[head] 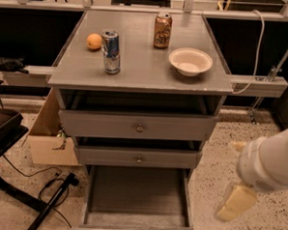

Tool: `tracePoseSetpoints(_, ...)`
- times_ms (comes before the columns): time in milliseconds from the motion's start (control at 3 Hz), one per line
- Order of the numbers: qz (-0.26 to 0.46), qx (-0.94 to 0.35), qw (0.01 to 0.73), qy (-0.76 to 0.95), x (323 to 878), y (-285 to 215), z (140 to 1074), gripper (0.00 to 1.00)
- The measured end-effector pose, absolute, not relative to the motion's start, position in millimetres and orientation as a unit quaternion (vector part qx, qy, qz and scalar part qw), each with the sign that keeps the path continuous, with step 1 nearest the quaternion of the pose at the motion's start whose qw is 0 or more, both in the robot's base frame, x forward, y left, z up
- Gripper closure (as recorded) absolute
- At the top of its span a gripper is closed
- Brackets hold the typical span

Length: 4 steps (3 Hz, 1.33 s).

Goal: Close bottom drawer

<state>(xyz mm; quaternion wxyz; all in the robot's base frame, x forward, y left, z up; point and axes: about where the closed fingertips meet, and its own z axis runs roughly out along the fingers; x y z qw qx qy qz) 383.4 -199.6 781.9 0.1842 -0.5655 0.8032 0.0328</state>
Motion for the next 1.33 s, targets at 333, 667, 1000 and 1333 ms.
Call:
tracePoseSetpoints(333,0.075,-0.544,0.146,0.823,362,-203,680,0.00)
tracePoseSetpoints(667,0.091,-0.538,0.135,0.827,355,-203,654,0.00)
tracePoseSetpoints(1000,0.088,-0.542,0.134,0.825,355,-200,654,0.00)
tracePoseSetpoints(1333,0.107,-0.555,0.136,0.814,345,-186,618,0.00)
